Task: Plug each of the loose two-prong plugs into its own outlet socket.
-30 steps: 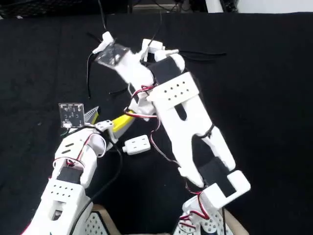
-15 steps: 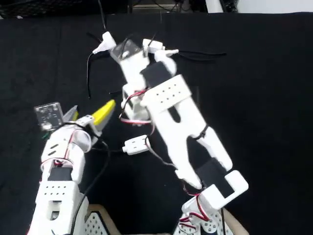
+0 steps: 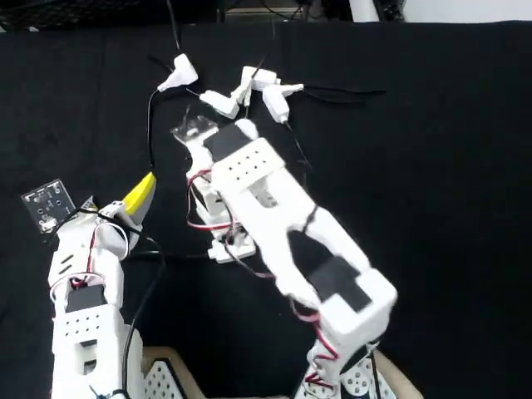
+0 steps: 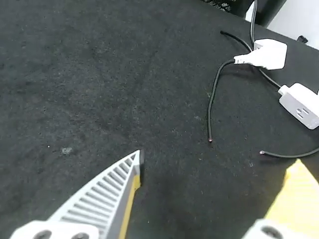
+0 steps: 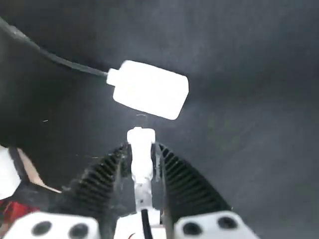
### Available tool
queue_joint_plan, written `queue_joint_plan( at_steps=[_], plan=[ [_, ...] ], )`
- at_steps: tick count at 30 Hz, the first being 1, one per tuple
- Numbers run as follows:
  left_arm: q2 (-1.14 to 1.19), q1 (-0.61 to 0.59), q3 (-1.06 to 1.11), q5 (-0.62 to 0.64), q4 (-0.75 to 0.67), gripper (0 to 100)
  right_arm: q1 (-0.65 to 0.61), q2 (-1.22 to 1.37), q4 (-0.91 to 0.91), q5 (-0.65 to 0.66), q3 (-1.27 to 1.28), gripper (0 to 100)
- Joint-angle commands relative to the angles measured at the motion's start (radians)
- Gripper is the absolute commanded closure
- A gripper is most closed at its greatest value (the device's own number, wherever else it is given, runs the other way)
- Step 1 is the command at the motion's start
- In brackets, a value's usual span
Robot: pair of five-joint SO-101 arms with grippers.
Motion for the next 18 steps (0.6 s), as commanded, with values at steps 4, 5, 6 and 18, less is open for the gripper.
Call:
queue_joint_plan(
  at_steps=[4,5,6,18],
  plan=[
    [-0.014,-0.007,-0.038,0.006,0.006,57,0.064,0.11,0.021,-0.018,-0.168,98.7],
    [-0.014,-0.007,-0.038,0.006,0.006,57,0.066,0.11,0.023,-0.018,-0.183,98.7],
    [-0.014,-0.007,-0.038,0.006,0.006,57,0.066,0.11,0.023,-0.017,-0.191,98.7],
    [-0.014,0.022,-0.036,0.005,0.006,57,0.101,0.099,0.023,-0.021,-0.05,98.7]
  ],
)
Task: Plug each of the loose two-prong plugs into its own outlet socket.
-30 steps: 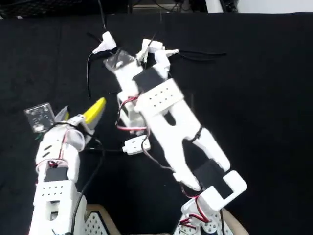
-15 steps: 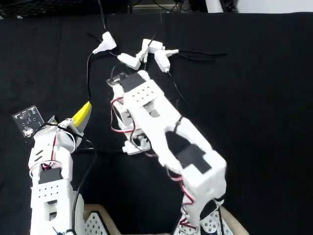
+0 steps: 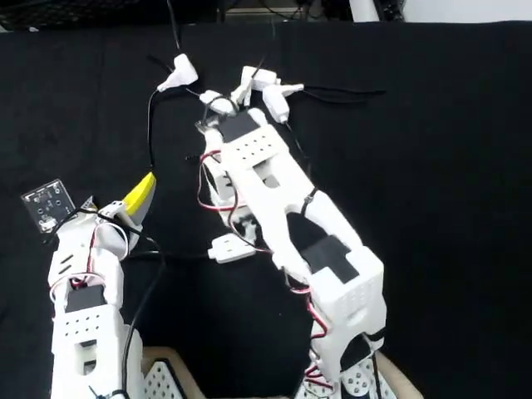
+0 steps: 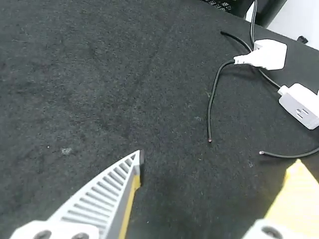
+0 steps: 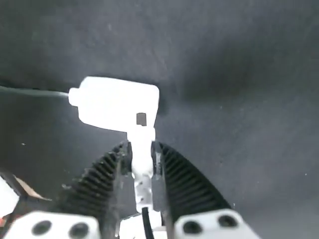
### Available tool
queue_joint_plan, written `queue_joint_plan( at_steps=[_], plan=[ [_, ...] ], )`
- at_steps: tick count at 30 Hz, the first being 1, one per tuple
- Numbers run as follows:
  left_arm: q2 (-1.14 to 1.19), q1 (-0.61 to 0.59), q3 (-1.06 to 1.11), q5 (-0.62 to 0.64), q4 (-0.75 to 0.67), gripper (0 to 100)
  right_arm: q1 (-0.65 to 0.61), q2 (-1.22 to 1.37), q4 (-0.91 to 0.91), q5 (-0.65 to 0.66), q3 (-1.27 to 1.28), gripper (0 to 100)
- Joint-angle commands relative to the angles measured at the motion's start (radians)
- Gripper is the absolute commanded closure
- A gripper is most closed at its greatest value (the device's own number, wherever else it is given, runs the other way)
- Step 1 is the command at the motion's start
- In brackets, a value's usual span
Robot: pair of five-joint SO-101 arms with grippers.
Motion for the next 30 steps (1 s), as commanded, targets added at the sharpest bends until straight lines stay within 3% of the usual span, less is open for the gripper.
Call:
queue_joint_plan(
  at_steps=[1,30],
  plan=[
    [-0.014,0.022,-0.036,0.005,0.006,57,0.006,-0.028,0.023,-0.012,0.016,98.7],
    [-0.014,0.025,-0.036,0.005,0.006,57,-0.04,0.002,-0.008,-0.081,-0.033,98.7]
  ],
)
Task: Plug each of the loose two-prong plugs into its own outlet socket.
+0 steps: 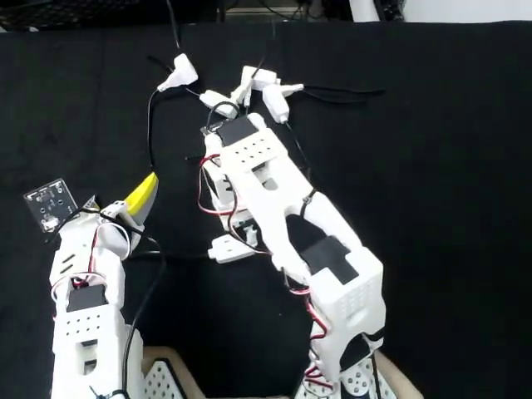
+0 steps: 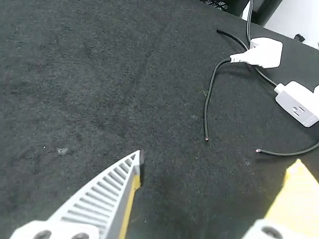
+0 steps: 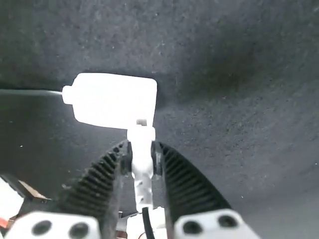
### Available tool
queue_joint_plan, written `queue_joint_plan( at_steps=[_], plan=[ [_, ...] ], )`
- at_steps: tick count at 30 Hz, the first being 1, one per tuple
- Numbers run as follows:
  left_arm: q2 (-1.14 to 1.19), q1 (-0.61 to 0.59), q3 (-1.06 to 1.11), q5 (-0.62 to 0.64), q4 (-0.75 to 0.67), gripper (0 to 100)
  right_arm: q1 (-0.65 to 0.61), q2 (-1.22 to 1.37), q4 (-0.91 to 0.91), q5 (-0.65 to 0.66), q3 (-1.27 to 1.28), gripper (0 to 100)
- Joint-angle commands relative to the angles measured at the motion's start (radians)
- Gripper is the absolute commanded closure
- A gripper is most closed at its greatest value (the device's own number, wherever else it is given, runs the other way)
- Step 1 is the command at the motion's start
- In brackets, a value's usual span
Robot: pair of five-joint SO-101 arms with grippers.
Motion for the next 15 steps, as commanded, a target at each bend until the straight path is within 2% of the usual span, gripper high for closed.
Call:
queue_joint_plan(
  at_steps=[1,7,15],
  plan=[
    [-0.014,0.013,-0.036,0.005,0.006,57,-0.032,0.004,-0.002,-0.034,-0.054,98.7],
    [-0.014,0.015,-0.036,0.005,0.006,57,-0.044,0.021,0.008,-0.041,-0.156,98.7],
    [-0.014,0.015,-0.036,0.005,0.006,57,-0.038,0.021,0.026,-0.037,-0.157,98.7]
  ],
)
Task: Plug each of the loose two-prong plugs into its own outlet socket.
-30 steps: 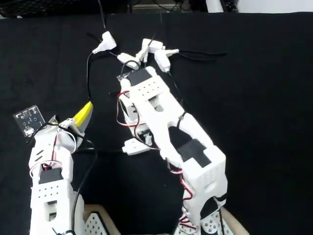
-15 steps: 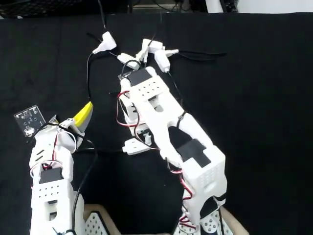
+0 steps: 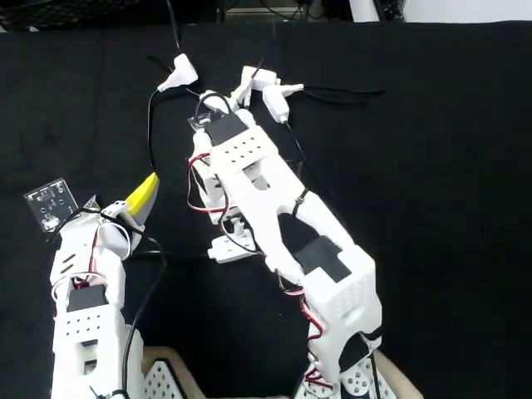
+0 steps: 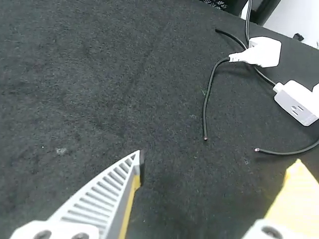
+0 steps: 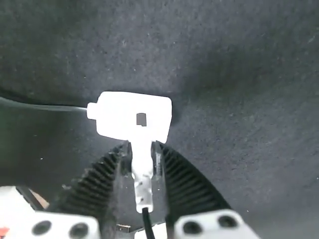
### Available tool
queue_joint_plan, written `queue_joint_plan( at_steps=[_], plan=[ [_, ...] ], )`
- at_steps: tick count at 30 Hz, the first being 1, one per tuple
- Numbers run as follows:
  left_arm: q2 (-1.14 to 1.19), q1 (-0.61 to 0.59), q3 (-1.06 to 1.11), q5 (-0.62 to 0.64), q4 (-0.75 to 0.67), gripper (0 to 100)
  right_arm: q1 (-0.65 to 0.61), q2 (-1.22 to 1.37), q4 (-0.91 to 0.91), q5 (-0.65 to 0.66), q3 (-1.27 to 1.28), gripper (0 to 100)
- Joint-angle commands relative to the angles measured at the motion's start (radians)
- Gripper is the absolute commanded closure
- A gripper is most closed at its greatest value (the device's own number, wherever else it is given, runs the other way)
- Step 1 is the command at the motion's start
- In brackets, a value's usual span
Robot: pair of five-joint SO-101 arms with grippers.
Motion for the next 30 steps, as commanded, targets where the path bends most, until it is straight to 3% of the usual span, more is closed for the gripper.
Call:
queue_joint_plan(
  at_steps=[1,30],
  plan=[
    [-0.014,0.013,-0.036,0.005,0.006,57,-0.009,-0.007,0.026,-0.005,-0.041,98.7],
    [-0.014,0.035,-0.035,0.005,0.005,57,0.035,-0.054,0.018,-0.08,0.081,98.7]
  ],
)
